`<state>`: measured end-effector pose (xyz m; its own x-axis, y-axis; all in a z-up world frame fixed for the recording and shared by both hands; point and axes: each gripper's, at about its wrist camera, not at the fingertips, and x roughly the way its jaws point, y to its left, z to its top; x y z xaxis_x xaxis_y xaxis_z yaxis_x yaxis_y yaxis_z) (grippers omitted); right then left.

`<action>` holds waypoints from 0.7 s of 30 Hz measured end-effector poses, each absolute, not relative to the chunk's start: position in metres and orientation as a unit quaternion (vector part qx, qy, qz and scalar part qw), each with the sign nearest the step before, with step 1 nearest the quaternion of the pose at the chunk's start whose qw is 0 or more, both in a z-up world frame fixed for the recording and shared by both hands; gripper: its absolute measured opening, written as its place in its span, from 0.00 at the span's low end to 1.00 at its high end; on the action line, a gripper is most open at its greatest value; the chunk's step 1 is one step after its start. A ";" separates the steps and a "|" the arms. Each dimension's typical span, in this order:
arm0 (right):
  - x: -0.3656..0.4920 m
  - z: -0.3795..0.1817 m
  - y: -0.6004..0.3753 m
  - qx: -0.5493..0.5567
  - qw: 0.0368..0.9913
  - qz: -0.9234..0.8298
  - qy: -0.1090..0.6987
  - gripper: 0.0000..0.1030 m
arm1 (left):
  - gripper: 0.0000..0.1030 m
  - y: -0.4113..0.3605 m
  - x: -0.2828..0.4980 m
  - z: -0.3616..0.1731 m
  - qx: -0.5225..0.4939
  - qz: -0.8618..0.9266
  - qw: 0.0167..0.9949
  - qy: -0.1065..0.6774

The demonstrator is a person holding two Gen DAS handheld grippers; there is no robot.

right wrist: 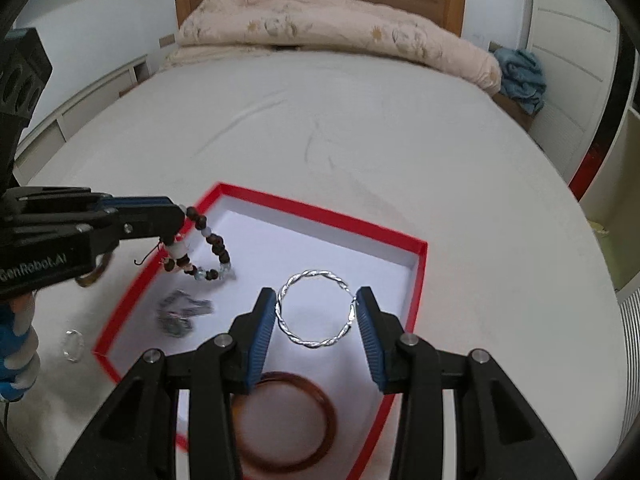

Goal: Organize jewelry
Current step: 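Carry the bracelet and hoop into the red box with both tools, then release the bracelet and hoop in the box and withdraw both tools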

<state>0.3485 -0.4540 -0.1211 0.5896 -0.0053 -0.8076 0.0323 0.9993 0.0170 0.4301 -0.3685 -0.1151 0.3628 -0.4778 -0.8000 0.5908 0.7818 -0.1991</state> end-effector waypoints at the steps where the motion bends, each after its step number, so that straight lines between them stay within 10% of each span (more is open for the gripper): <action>1: 0.353 -0.126 -0.457 0.015 0.889 -0.009 0.458 0.38 | 0.10 -0.371 0.433 -0.121 0.062 -0.321 0.822 0.467; 21: 0.370 -0.155 -0.455 -0.053 0.855 0.011 0.515 0.47 | 0.23 -0.354 0.437 -0.145 0.067 -0.309 0.815 0.486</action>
